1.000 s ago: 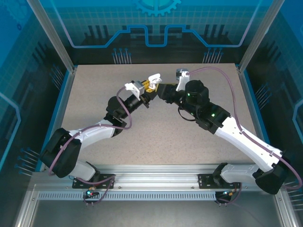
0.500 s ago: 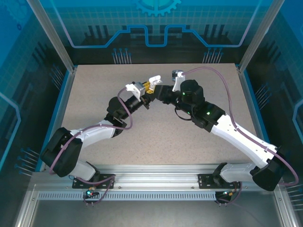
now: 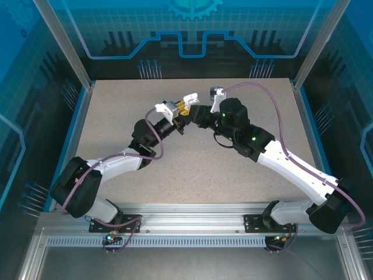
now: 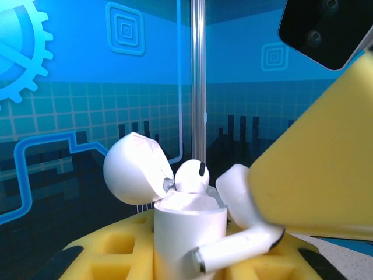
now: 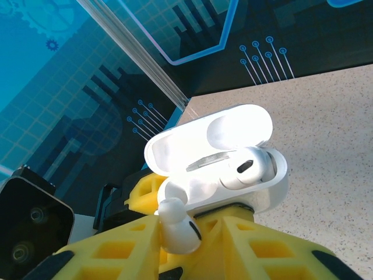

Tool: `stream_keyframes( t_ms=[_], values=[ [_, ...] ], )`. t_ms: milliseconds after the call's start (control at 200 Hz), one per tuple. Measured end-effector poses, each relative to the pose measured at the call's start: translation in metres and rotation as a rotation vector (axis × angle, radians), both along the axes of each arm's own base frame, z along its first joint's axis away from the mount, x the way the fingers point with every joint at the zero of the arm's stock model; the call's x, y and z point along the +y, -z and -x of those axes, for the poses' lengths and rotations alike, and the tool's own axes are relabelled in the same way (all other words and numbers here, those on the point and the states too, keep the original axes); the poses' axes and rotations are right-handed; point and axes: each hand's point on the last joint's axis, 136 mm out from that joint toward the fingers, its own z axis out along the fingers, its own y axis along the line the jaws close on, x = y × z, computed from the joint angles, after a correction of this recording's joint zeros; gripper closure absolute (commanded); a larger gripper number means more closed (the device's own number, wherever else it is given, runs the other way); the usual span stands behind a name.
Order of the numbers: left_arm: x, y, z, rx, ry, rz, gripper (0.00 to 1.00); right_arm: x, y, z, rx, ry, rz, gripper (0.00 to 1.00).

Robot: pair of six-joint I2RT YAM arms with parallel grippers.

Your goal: Insert wireless bluetooth earbuds into charging case

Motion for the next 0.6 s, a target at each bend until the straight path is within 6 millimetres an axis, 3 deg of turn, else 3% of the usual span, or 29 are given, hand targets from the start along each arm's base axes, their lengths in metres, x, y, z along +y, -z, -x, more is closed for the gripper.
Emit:
stream_keyframes(
  t_ms=[410,600],
  values=[
    [0.0,0.0063,-0.0037,0.013,-0.004,-0.009,1.0,0.0038,-0.0013,-0.001,0.004,-0.012,-0.002,0.85],
    [-0.0028,0.0089,-0.0028,0.017,0.007,-0.014,1.0,0.0031,-0.0027,-0.0006,0.012,-0.016,-0.016,0.85]
  ],
)
